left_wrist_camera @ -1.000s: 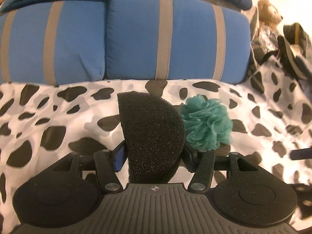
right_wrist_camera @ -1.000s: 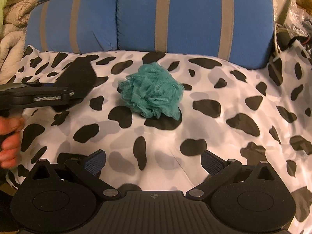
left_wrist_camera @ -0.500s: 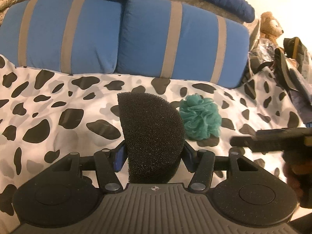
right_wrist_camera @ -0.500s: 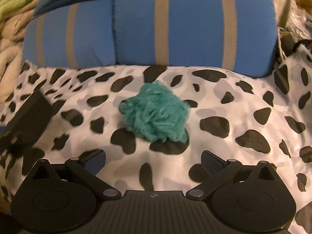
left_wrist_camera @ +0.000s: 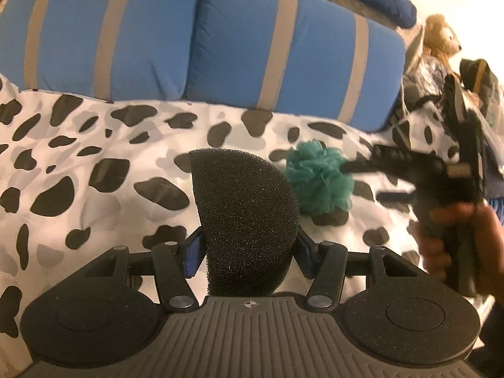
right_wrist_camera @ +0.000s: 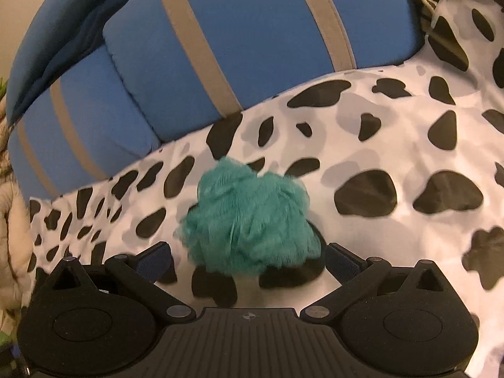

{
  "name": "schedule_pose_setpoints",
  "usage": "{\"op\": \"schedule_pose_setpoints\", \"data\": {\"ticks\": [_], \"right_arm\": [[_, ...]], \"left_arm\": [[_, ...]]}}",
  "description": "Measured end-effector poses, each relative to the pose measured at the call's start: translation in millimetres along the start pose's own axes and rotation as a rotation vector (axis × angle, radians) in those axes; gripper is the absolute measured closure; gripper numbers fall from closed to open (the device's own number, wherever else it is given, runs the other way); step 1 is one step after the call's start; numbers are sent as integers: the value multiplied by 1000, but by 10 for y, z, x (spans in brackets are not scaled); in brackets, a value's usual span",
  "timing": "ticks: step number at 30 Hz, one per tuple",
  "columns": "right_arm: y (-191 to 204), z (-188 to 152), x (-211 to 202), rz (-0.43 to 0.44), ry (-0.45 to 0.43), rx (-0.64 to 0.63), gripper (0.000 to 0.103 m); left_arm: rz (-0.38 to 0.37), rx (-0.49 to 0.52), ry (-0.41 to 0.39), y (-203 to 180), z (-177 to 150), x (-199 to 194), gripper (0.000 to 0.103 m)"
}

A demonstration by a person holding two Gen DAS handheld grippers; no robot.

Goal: Organize soft objects
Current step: 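Grasp the teal mesh loofah with right gripper while left gripper holds the sponge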

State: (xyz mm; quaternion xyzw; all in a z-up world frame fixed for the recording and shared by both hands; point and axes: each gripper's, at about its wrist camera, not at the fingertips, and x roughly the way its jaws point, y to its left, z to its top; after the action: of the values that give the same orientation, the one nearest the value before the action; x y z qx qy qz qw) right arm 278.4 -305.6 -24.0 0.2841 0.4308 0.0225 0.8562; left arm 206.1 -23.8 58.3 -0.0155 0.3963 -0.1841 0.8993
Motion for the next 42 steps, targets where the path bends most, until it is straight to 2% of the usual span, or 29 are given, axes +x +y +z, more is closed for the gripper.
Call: {"op": "schedule_pose_setpoints", "data": {"ticks": [9,17,25,26,31,34,42], "right_arm": [[103,176,364,24,1,-11,0],[128,203,839,-75,65,-43,0],[128,98,1078,-41,101,-58,1],[140,82,1086,-32,101,-72,2],[227,14,1047,-19,122,-170,25],[268,9,958,-7,120,-202,32],[351,-20,527,-2,72,-306,35]], "left_arm": [[-34,52,55,-124,-15,53,47],[-35,50,71,-121,18,80,47],[-43,55,84,-142,39,120,47],[-42,56,90,-142,36,132,47],[-44,61,95,-140,40,161,47],[-37,65,97,-142,25,177,47],[11,89,83,-152,-25,225,47]]}}
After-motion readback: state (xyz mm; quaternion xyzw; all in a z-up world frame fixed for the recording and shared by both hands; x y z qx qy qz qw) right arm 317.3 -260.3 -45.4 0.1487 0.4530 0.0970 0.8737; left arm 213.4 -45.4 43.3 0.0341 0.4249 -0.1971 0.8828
